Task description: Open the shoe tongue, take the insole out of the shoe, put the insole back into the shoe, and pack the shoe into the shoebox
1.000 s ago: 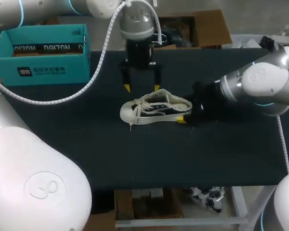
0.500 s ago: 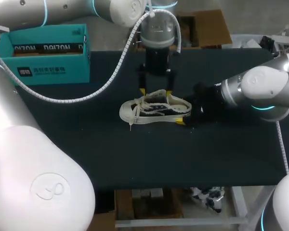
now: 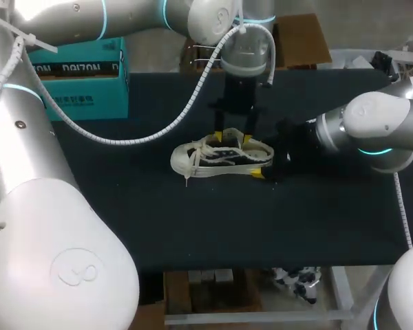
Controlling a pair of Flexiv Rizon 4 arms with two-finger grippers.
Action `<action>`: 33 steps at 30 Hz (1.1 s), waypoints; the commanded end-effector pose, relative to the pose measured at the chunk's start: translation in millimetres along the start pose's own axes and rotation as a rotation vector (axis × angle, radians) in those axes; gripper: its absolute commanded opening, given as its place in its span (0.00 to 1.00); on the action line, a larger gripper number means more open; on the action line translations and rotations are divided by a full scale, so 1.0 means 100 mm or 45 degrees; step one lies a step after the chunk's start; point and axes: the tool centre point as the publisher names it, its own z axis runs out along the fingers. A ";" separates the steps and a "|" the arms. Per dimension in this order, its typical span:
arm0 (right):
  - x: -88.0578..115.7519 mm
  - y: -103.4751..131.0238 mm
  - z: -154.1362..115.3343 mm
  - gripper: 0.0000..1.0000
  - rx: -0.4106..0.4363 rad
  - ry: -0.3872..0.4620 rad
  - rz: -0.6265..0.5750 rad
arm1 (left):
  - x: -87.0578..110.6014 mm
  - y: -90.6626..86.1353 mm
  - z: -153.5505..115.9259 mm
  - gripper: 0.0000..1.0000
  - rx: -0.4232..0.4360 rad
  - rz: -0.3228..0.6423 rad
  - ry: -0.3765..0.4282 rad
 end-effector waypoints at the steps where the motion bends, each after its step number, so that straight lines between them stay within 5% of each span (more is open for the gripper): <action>1: 0.02 -0.06 0.08 0.00 -0.002 0.001 0.000 | 0.05 -0.05 0.04 0.48 -0.044 -0.007 -0.107; 6: 0.02 -0.06 0.08 0.00 -0.002 0.001 0.000 | 0.00 0.02 0.04 0.37 -0.062 -0.016 -0.138; 7: 0.02 -0.06 0.08 0.00 -0.002 0.001 0.000 | -0.01 0.03 0.03 0.32 -0.062 -0.017 -0.138; 9: 0.02 -0.06 0.08 0.00 -0.002 0.001 0.000 | -0.02 0.04 0.00 0.02 -0.061 -0.020 -0.123; 10: 0.02 -0.06 0.08 0.00 -0.002 0.001 0.000 | -0.03 0.04 -0.01 0.00 -0.055 -0.024 -0.113; 20: 0.02 -0.06 0.08 0.00 -0.002 0.001 0.000 | -0.24 0.18 -0.14 0.00 0.069 -0.042 0.080; 24: 0.02 -0.06 0.08 0.00 -0.002 0.001 0.000 | -0.43 0.23 -0.23 0.00 0.171 -0.099 0.243; 33: 0.02 -0.06 0.08 0.00 -0.002 0.001 0.000 | -0.72 0.29 -0.17 0.00 0.306 -0.232 0.443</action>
